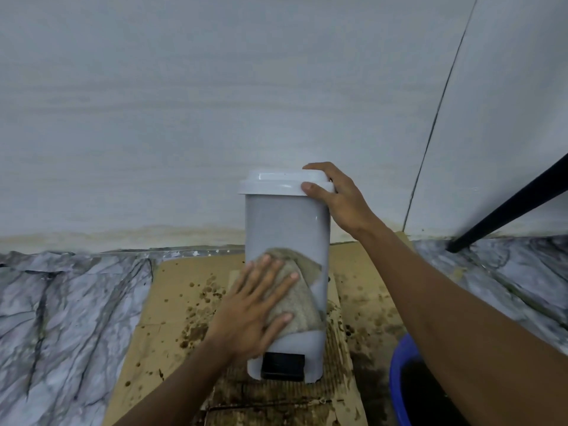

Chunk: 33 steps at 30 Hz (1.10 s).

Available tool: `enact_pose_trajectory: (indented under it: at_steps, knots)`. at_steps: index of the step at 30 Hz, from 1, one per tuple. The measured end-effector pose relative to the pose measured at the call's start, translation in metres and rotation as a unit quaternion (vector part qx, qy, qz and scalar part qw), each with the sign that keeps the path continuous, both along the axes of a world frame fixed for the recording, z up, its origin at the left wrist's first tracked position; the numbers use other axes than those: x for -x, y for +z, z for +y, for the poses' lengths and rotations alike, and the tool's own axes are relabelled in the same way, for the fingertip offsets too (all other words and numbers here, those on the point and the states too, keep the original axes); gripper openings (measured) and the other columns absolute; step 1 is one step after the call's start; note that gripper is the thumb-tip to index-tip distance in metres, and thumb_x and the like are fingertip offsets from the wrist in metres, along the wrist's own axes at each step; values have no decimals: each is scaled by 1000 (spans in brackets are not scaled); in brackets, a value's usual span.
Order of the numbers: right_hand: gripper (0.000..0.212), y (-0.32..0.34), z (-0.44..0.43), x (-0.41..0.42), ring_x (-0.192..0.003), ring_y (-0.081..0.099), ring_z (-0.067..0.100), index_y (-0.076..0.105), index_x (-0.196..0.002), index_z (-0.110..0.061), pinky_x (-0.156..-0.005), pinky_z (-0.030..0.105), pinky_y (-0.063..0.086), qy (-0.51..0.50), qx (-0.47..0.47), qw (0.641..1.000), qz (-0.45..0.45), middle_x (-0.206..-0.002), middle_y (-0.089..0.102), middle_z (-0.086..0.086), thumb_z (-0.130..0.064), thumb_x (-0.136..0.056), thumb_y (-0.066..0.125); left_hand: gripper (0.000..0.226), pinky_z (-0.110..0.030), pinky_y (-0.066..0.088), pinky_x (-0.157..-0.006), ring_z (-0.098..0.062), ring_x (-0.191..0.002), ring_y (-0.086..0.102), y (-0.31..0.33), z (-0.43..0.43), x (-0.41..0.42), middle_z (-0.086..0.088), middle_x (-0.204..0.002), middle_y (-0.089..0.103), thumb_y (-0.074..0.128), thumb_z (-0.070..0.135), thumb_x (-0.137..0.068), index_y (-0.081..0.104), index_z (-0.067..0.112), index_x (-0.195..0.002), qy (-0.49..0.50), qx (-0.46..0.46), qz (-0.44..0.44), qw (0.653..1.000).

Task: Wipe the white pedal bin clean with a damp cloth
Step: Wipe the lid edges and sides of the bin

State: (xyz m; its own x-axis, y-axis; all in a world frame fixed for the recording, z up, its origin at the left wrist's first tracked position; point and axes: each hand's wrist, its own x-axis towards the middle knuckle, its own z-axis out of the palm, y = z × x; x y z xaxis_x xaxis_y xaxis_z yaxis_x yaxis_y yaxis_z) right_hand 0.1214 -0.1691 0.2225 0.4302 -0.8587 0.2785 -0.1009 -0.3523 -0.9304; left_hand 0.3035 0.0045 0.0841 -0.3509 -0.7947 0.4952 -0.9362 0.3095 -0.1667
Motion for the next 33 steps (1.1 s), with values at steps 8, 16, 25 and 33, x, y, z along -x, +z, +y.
enact_pose_trajectory:
  at_steps: [8, 16, 25, 33]
  knots:
    - [41, -5, 6, -4, -109, 61, 16, 63, -118, -25, -89, 30, 53, -26, 15, 999, -31, -123, 61, 1, -43, -81, 69, 71, -54, 6, -127, -36, -158, 1, 49, -46, 47, -19, -170, 1, 34, 49, -104, 19, 13, -163, 72, 38, 80, 993]
    - [38, -6, 2, -1, -101, 59, 7, 64, -115, -23, -78, 16, 48, -27, 9, 998, -55, -123, 62, -1, -38, -80, 70, 70, -45, -6, -128, -28, -159, 0, -3, 1, -35, -10, -172, -4, 24, 59, -105, 10, 25, -164, -105, -36, -194, 975]
    - [37, -8, 5, -9, -103, 58, 6, 64, -115, -24, -86, 22, 49, -46, 30, 998, -41, -120, 62, -6, -40, -82, 70, 71, -55, 6, -127, -35, -158, 1, 29, -31, 35, -17, -170, 2, 34, 59, -104, 20, 21, -163, -44, -14, -75, 996]
    - [39, -9, 3, -2, -102, 60, 8, 63, -116, -20, -78, 17, 48, -35, 20, 998, -53, -121, 62, -1, -38, -81, 70, 68, -47, -2, -128, -31, -158, 4, 7, -15, -22, -12, -172, 0, 25, 58, -105, 14, 24, -163, -101, -13, -134, 986]
